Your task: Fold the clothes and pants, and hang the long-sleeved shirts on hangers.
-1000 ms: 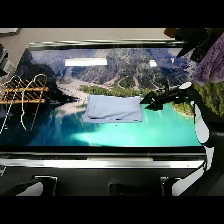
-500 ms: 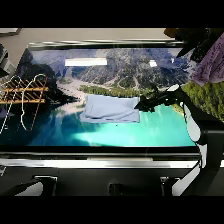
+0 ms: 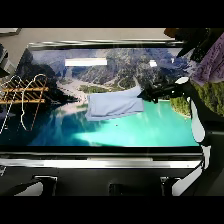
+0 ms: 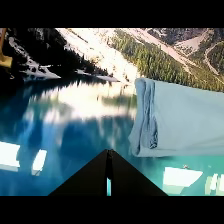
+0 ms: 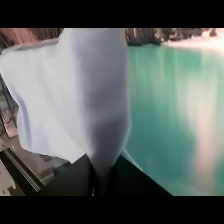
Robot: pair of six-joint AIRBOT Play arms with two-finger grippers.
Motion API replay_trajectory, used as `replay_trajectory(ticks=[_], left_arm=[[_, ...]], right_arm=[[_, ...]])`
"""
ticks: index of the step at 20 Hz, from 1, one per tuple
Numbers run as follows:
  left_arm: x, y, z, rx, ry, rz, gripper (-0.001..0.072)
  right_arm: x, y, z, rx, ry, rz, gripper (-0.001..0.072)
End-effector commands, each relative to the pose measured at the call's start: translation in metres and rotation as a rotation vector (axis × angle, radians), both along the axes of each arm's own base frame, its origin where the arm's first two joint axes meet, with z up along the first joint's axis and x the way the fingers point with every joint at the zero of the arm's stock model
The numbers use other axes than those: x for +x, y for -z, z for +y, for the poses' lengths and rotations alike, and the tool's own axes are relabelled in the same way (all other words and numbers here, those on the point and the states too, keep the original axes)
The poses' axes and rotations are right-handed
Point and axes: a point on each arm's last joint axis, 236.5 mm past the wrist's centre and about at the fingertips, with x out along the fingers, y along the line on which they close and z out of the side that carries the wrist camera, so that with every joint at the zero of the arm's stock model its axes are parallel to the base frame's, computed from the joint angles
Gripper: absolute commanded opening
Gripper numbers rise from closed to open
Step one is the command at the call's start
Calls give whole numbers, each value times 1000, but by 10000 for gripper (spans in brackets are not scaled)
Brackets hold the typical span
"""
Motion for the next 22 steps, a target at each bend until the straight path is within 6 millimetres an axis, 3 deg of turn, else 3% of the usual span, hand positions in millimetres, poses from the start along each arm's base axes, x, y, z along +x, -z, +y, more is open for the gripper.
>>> replay_trajectory(ticks=[1,8,13,17,22], left_arm=[[0,0,0,0,0,1,15],[0,1,0,0,-1,2,14],[0,1,0,0,-1,2,15],[0,1,0,0,-1,2,15],[0,1,0,0,-1,2,15]], right_arm=[[34,-32,-35,-20,128,-44,38],[73,-72,-130,-134,343,-134,38],[84,-94,-221,-212,552,-162,37],[72,-109,-293,-267,734,-150,37],[36,-139,-366,-319,932,-124,37]])
